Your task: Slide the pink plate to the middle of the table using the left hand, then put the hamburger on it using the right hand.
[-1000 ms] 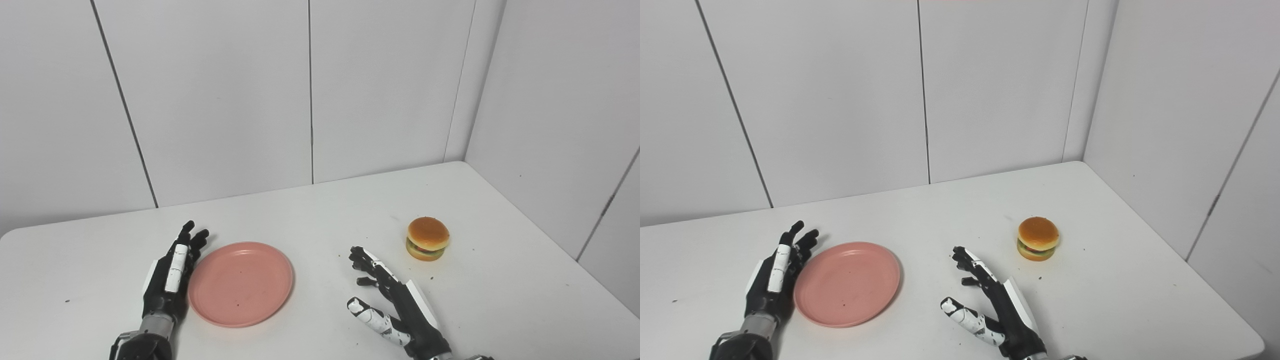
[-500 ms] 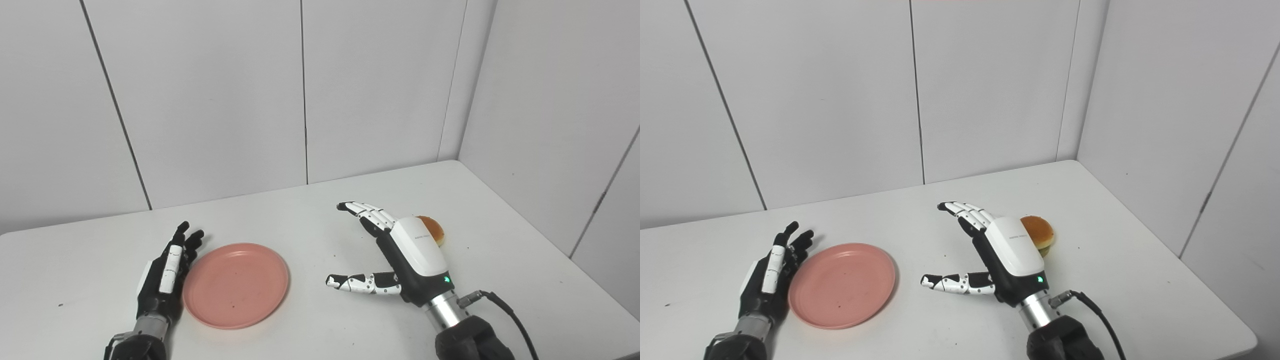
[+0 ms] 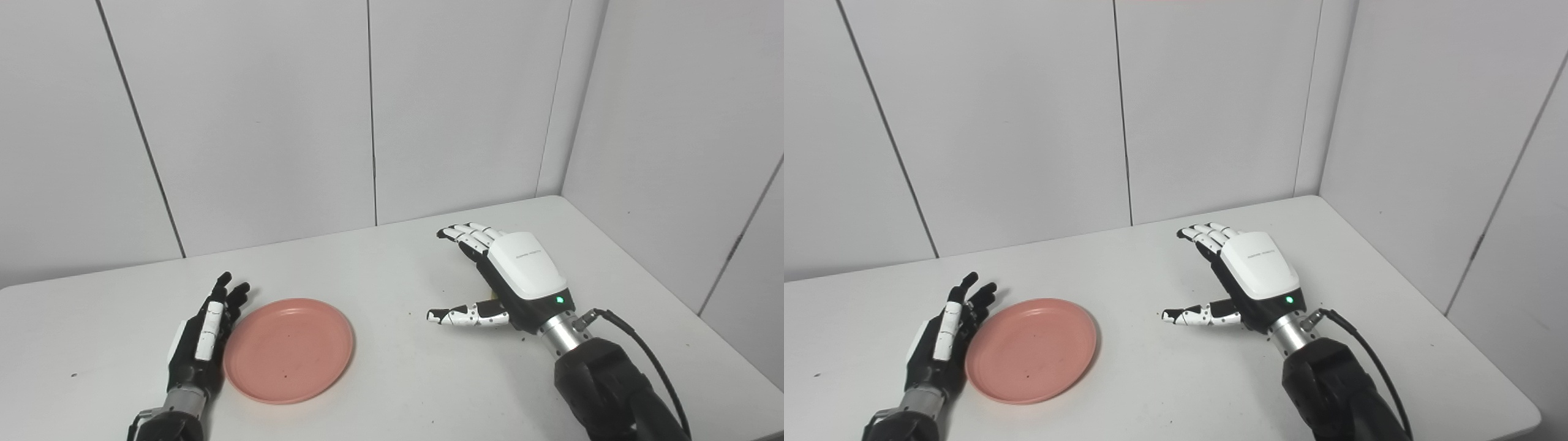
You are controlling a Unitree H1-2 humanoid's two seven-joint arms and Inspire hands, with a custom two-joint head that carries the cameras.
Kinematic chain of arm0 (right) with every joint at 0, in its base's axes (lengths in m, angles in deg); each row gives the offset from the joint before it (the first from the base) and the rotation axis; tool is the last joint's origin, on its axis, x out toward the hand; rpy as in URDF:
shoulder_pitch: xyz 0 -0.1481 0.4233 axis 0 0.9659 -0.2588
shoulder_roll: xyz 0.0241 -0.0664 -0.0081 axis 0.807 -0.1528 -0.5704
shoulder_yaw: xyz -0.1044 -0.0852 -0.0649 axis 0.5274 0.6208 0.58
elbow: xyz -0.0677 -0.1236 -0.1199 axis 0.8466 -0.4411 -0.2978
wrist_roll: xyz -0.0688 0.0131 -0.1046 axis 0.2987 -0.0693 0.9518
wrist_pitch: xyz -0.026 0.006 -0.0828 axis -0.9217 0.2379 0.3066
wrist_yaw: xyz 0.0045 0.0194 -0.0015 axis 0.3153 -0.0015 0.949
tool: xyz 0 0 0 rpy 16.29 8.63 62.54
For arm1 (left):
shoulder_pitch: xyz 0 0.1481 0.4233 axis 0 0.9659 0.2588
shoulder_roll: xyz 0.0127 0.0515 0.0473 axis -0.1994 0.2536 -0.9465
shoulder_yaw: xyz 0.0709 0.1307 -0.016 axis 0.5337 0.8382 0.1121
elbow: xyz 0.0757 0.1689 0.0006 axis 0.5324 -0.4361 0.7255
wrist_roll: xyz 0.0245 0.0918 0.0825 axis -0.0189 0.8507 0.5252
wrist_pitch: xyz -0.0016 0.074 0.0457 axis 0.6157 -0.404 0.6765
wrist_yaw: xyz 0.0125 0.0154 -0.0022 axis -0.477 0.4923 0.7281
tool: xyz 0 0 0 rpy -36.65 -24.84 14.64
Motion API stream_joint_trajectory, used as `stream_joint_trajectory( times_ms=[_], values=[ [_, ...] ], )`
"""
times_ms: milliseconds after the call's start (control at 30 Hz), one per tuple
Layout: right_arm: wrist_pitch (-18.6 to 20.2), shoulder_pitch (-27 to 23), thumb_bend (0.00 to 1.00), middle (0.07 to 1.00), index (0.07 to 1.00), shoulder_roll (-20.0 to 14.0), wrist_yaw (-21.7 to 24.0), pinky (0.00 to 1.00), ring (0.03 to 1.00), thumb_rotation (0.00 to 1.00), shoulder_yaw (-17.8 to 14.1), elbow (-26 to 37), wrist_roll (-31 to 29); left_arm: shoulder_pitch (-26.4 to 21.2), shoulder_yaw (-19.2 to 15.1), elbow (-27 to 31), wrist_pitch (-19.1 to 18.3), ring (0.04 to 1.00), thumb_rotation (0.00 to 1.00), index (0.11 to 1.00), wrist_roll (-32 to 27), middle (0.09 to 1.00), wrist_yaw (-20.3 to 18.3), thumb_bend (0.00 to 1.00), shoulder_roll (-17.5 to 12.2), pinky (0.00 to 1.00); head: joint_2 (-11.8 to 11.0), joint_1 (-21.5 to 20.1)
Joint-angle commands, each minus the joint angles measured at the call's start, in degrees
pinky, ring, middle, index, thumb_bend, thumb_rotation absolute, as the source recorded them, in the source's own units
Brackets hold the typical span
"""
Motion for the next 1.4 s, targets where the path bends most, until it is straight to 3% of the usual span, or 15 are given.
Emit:
stream_joint_trajectory(
  times_ms=[0, 533, 1367],
  values=[
    [0.6, -2.9, 0.88, 0.818, 0.808, -1.8, -1.8, 0.78, 0.831, 0.79, -0.6, -0.4, 0.5, 0.5, 0.1, 0.0, 0.7, 0.921, 0.84, 0.929, -0.3, 0.864, -0.7, 0.98, -0.1, 0.98, 0.0, 0.0],
    [3.6, -5.9, 0.87, 0.805, 0.794, -3.0, -2.8, 0.83, 0.821, 0.78, 1.6, -10.1, 3.0, 1.0, -0.2, 0.4, 0.3, 0.934, 0.83, 0.922, -0.6, 0.863, -0.9, 0.97, -0.2, 1.0, 0.3, 0.2],
    [6.4, -8.8, 0.88, 0.799, 0.795, -6.2, -4.8, 0.78, 0.809, 0.81, 3.4, -18.6, 1.2, 1.6, -0.1, 1.6, -0.9, 0.934, 0.83, 0.928, -0.7, 0.873, -1.2, 0.95, -0.3, 1.0, 0.5, 0.7]
  ],
)
